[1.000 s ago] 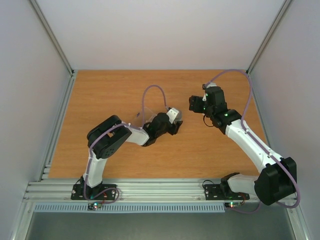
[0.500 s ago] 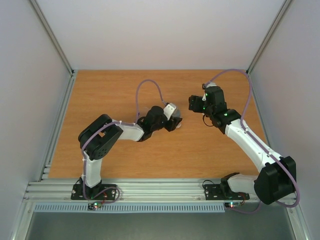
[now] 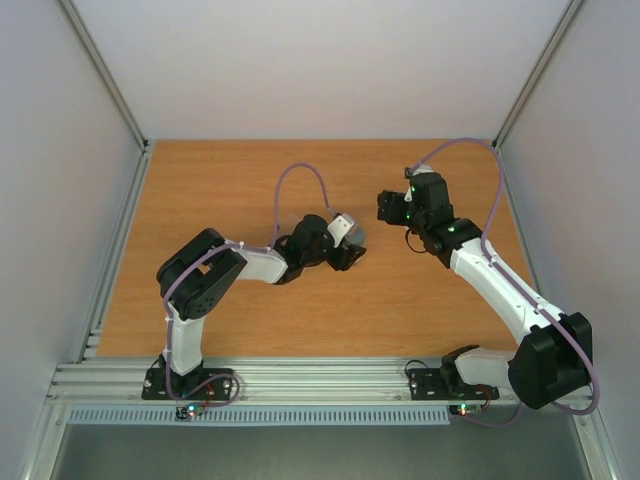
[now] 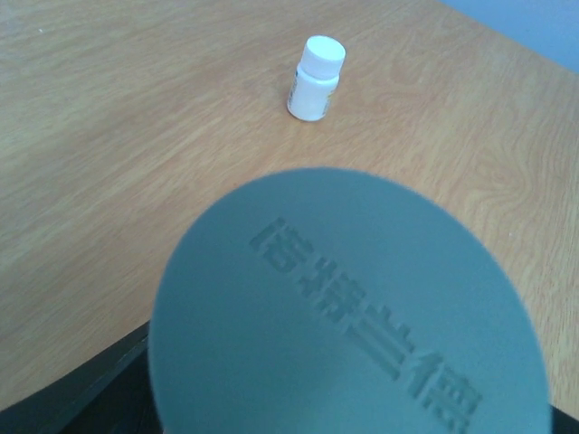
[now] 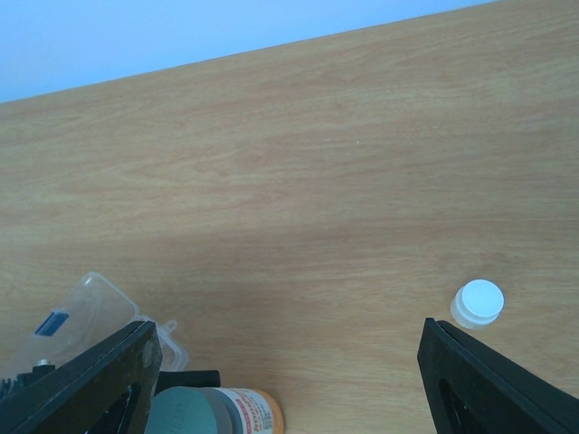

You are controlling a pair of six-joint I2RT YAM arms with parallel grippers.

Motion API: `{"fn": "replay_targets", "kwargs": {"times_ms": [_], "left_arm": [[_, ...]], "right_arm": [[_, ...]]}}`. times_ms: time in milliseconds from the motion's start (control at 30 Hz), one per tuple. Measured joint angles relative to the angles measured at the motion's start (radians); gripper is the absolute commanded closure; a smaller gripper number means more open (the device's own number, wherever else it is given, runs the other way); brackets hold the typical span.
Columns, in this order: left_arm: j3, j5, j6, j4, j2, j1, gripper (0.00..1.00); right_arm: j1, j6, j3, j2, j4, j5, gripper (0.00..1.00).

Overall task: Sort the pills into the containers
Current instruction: Pick up the pill bottle at the center of the board.

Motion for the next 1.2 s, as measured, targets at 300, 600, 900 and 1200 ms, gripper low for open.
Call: {"fn": "replay_targets", "kwargs": {"times_ms": [300, 600, 900, 1200], "left_arm": [[-0.064, 0.0, 0.011, 0.0, 0.0, -0.001, 0.29], [-0.069, -0.022, 0.013, 0.008, 0.001, -0.005, 0.29], [-0.068, -0.047, 0.014, 0.017, 0.035, -0.011, 0.29], [-0.048, -0.082, 0.014, 0.048, 0.053, -0.021, 0.31]], "right_arm": [[0.0, 0.013, -0.003, 0.0, 0.003, 0.0, 0.2], [0.0, 0.019, -0.006, 0.0, 0.013, 0.0, 0.2], [0.0, 0.02, -0.028, 0.0, 0.024, 0.0, 0.2], [0.0, 0.02, -0.047, 0.0, 0.051, -0.003, 0.2]]}}
